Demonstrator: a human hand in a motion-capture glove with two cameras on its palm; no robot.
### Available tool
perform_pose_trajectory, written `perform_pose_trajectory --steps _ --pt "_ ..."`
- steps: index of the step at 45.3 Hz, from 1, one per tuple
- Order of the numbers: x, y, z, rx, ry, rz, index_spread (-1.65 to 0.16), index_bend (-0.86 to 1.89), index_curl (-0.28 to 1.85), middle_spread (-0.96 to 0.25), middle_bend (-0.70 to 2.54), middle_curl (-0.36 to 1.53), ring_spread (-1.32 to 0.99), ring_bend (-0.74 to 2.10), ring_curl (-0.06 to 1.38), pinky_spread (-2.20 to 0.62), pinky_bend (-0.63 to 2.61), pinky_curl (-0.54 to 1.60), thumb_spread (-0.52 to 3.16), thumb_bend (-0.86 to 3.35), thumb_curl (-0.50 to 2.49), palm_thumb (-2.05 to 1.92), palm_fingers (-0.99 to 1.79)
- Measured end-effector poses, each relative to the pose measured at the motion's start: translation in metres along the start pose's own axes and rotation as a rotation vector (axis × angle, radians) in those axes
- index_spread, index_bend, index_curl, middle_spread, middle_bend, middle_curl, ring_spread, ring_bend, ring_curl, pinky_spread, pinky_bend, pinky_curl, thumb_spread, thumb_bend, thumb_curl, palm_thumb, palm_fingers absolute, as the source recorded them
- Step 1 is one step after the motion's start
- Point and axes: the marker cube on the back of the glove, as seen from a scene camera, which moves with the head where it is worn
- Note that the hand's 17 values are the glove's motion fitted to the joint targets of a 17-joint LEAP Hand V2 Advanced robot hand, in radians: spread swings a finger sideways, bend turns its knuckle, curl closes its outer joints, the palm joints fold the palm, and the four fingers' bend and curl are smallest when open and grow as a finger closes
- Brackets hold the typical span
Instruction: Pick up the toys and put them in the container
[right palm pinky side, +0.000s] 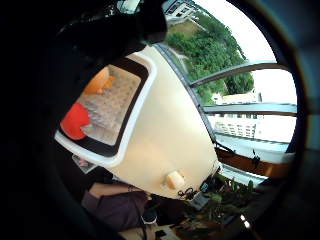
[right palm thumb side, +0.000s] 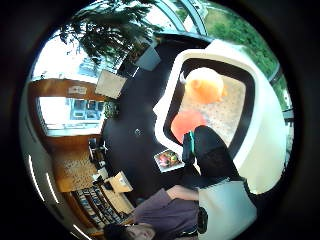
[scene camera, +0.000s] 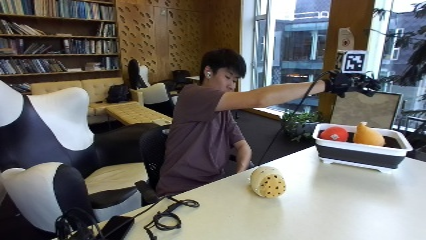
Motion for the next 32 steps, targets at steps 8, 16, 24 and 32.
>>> perform_pose_trajectory --steps 8,16,24,32 --pt "0.064 0.084 -0.048 0.033 0.097 0.182 -0.23 0.07 0.26 0.04 0.12 0.39 0.02 0.36 0.38 0.05 1.10 0.38 1.26 -0.02 0.60 0.30 -0.26" --pt "0.180 0.214 -0.069 0.009 0.199 0.286 -0.22 0.07 0.23 0.05 0.13 0.35 0.03 0.34 0.37 0.06 1.07 0.36 1.30 -0.02 0.55 0.27 -0.24" --pt "0.271 0.315 -0.044 -0.054 0.165 0.462 -0.22 0.08 0.20 0.05 0.14 0.32 0.04 0.33 0.37 0.07 1.06 0.36 1.33 -0.01 0.51 0.25 -0.22" --pt "0.329 0.363 0.040 -0.128 0.138 0.574 -0.21 0.08 0.19 0.06 0.13 0.29 0.05 0.34 0.38 0.07 1.07 0.36 1.34 -0.01 0.48 0.24 -0.20"
